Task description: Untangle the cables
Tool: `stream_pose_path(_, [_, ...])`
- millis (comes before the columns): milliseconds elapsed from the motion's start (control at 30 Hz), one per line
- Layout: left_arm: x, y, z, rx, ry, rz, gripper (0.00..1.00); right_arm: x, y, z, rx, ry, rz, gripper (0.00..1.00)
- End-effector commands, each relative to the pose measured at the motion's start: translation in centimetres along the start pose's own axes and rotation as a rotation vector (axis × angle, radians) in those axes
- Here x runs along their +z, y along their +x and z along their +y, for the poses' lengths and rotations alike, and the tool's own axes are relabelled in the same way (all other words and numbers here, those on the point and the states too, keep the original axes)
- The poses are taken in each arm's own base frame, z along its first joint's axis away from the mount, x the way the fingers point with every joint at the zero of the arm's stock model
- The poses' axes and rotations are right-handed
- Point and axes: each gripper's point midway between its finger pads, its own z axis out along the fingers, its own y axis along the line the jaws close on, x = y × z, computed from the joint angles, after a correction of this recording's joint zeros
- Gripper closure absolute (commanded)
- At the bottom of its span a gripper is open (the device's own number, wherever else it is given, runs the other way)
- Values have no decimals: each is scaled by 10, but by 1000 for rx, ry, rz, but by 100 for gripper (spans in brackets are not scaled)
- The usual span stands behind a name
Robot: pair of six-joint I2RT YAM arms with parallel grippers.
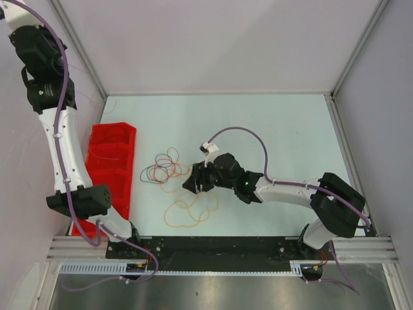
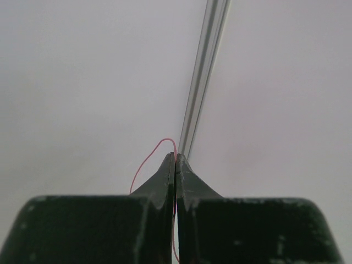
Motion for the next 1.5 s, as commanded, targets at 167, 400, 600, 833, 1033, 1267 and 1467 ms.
stream_pose_path(167, [-24, 52, 32, -6, -42, 44, 100, 5, -10, 8, 45, -60, -28, 40])
stream_pose_path(400, [-56, 99, 46, -34, -47, 138, 100, 1, -9, 16, 54, -71, -20, 40])
stream_pose_path(600, [-94, 102, 51, -59, -27, 132, 100, 0, -3, 19, 48, -63, -6, 40])
stream_pose_path(833, [-131, 74, 65, -65, -58, 63, 100, 0, 3, 29, 37, -73, -3, 40])
stream_pose_path(1033, [-139, 80, 69, -59, -69, 74, 100, 0, 10, 35, 36, -78, 10, 40])
stream_pose_path(1267, [-123, 94, 67, -37, -71, 106, 100, 1, 17, 39, 37, -79, 24, 40])
stream_pose_path(1467, [-104, 130, 61, -39, -58, 173, 100, 2, 14, 42, 35, -85, 9, 39])
